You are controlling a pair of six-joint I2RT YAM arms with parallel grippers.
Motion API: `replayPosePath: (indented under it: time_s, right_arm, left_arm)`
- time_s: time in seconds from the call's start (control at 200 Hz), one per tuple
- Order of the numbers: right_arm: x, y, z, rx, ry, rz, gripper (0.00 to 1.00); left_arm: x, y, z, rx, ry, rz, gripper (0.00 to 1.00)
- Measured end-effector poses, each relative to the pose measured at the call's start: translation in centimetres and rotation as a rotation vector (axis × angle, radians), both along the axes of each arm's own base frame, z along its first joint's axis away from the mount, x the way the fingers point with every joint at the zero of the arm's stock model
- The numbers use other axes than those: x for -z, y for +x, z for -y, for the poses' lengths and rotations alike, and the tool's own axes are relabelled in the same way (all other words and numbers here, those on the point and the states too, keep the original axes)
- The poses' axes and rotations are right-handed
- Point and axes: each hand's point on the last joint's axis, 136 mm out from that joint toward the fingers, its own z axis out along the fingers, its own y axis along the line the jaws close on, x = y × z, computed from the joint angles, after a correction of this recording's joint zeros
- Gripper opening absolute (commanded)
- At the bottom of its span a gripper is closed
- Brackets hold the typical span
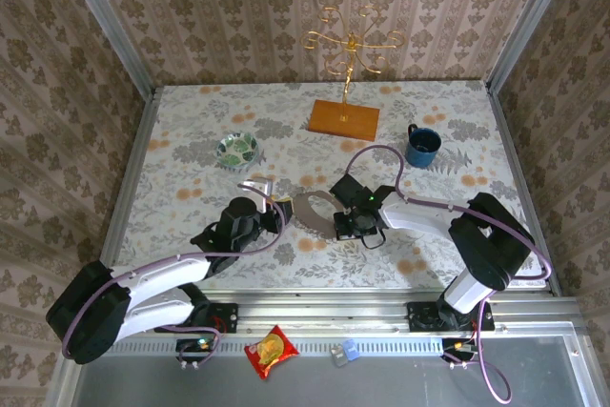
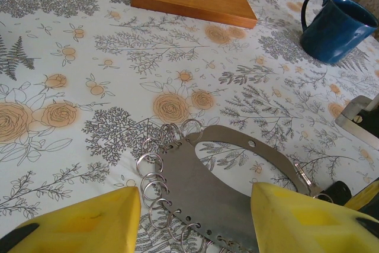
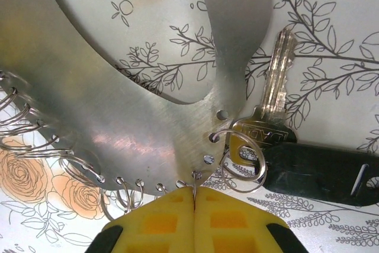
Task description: Put the keys on the keyring
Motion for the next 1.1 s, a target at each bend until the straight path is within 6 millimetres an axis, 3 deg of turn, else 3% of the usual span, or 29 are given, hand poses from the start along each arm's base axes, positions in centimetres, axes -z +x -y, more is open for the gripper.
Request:
replayPosePath:
  time_s: [0.155,0.435,0.62,0.765,0.925,1.01,1.1]
  right_arm:
    - [-2.2,0.1,-0.1,-0.054,0.022,0.057,0.00]
    - [-9.3,0.2,-1.5,-0.288,0.135,0.297,0.00]
    - [-13.7,-0.8,-2.7,-0.503,0.235,0.498,0.00]
    - [-14.8,-1.6,-3.5,-0.627,0.279,0.579,0.00]
    - [-15.1,-2.1,-4.3,-0.665,0.323,0.581,0.00]
    - [-15.0,-2.4,-4.7,-0.682,0.347,0.566,0.00]
    - [-15.5,-2.6,-5.1,-0.706,0.373,0.582,0.00]
  left_arm:
    - [-0.8,0.0,0.0,0.009,0.001,0.029,0.53]
    - [-4.2,-0.5,0.7,0.091,0.025,0.178,0.52]
    - [-6.6,-1.7,1.6,0.202,0.075,0.302,0.43]
    - [-7.9,-3.1,2.5,0.312,0.104,0.383,0.43]
    - [-8.1,-6.8,5.2,0.523,0.148,0.490,0.48]
    - [-8.1,-8.4,6.2,0.604,0.159,0.538,0.42]
    - [-7.9,-8.7,6.4,0.633,0.183,0.575,0.36]
